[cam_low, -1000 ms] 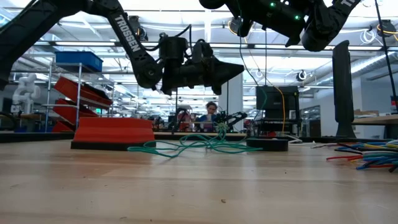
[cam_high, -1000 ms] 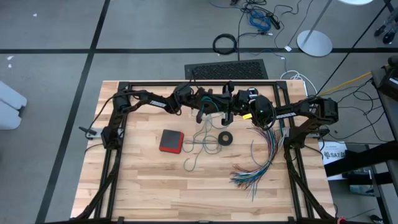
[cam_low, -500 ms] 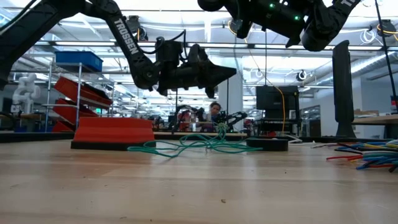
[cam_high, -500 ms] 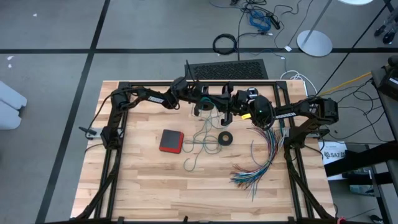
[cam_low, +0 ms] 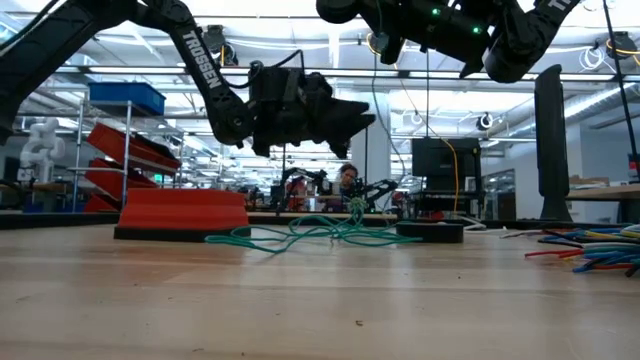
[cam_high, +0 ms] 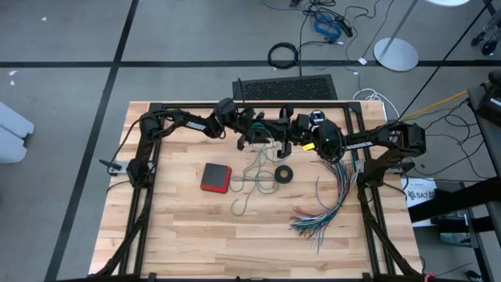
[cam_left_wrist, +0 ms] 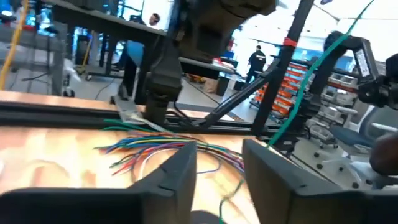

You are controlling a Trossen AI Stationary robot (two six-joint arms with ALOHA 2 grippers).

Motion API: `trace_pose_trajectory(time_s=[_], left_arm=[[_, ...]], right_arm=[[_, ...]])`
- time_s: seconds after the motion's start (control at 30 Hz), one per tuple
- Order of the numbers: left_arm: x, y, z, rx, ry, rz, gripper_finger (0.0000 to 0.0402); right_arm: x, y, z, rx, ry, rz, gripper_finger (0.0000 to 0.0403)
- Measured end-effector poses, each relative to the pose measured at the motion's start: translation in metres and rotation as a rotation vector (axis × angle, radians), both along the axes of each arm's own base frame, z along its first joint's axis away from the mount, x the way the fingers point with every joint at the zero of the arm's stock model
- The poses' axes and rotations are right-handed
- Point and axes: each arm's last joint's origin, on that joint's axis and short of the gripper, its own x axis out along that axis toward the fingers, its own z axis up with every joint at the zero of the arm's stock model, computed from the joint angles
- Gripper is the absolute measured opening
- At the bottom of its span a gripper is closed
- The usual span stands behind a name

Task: Coiling cords
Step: Coil the green wire cable on the spool

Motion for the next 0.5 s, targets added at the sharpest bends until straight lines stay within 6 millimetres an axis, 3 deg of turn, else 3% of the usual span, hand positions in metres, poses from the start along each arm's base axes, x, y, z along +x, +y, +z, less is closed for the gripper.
trace_pose_trajectory(time_s=[0.1, 0.27, 0.5], left_arm=[[0.006, -0.012, 0.000, 0.028, -0.019, -0.007, 0.0162], [0.013, -0.026, 0.000, 0.078, -0.054, -0.005, 0.0168], [0.015, -0.030, 0.000, 0.083, -0.059, -0.007, 0.0169]], right_arm=[[0.000, 0.000, 0.000, -0.001, -0.001, -0.002, 0.0000], [0.000, 0.000, 0.000, -0.007, 0.000, -0.006, 0.0000], [0.000, 0.000, 0.000, -0.007, 0.001, -0.006, 0.0000]])
